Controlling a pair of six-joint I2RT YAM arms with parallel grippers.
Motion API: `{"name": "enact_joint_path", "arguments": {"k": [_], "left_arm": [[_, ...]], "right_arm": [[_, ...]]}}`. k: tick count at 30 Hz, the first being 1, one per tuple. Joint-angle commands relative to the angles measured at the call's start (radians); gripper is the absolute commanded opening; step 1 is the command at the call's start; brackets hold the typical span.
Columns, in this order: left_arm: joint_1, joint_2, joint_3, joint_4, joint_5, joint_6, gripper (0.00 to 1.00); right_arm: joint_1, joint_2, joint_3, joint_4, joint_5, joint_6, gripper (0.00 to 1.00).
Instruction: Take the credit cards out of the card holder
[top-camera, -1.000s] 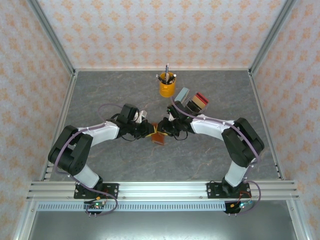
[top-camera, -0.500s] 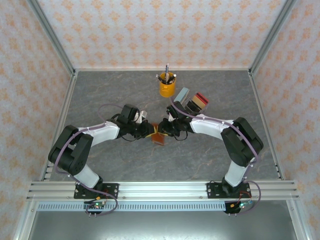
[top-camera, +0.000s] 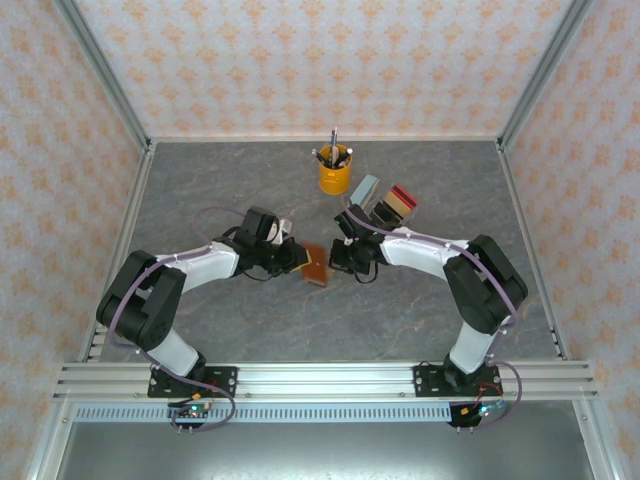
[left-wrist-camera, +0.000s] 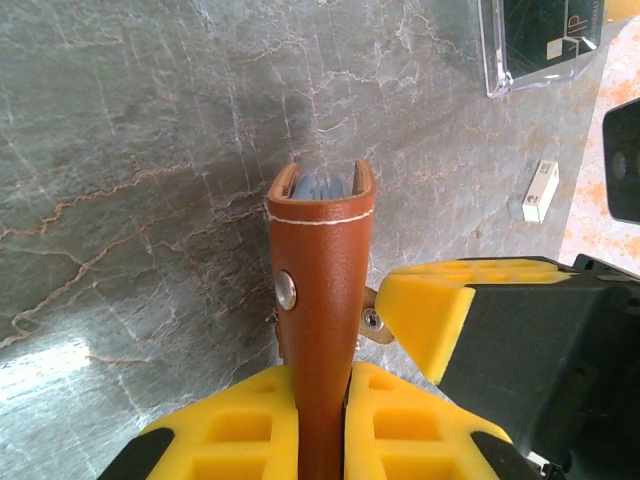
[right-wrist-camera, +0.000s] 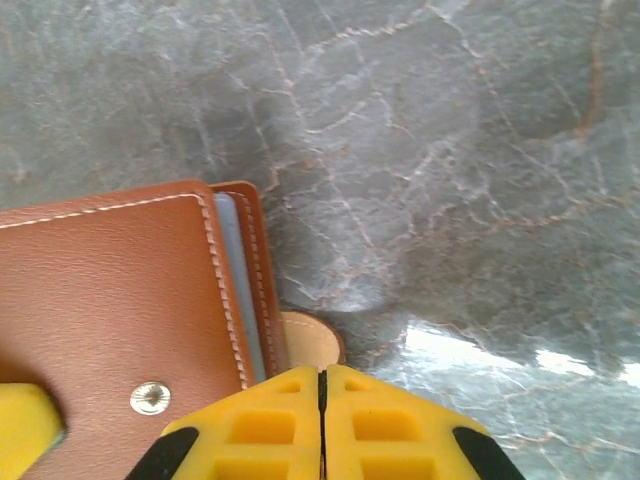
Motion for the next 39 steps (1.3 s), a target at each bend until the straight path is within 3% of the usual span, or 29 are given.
{"name": "enact_joint_path", "arguments": {"k": [1,9,18,21,26,31,39], "left_arm": [[0.005,-0.006,0.030,0.033,-0.015,-0.010,0.00],[0.004,0.017,0.046,-0.009,-0.020,0.009,0.00],[0.005,0.020,0.061,-0.052,-0.026,0.029,0.00],[0.005,0.014,0.069,-0.074,-0.028,0.040,0.05],[0.005,0.028,0.100,-0.156,-0.049,0.064,0.19],[0.011,0.015,0.169,-0.329,-0.156,0.114,0.51],[0.117,-0.064,0.240,-0.468,-0.275,0.141,0.79]], "right_arm": [[0.002,-0.033,0.013,-0.055,0.044,-0.008,0.08],[0.002,-0.013,0.046,-0.065,0.033,-0.020,0.23],[0.005,0.056,0.074,-0.062,0.001,-0.012,0.24],[0.005,0.070,0.081,-0.059,0.020,-0.015,0.22],[0.006,0.089,0.104,-0.050,0.047,-0.027,0.13],[0.005,0.053,0.127,-0.113,0.131,-0.068,0.07],[0.010,-0.041,0.216,-0.181,0.114,-0.189,0.07]]}}
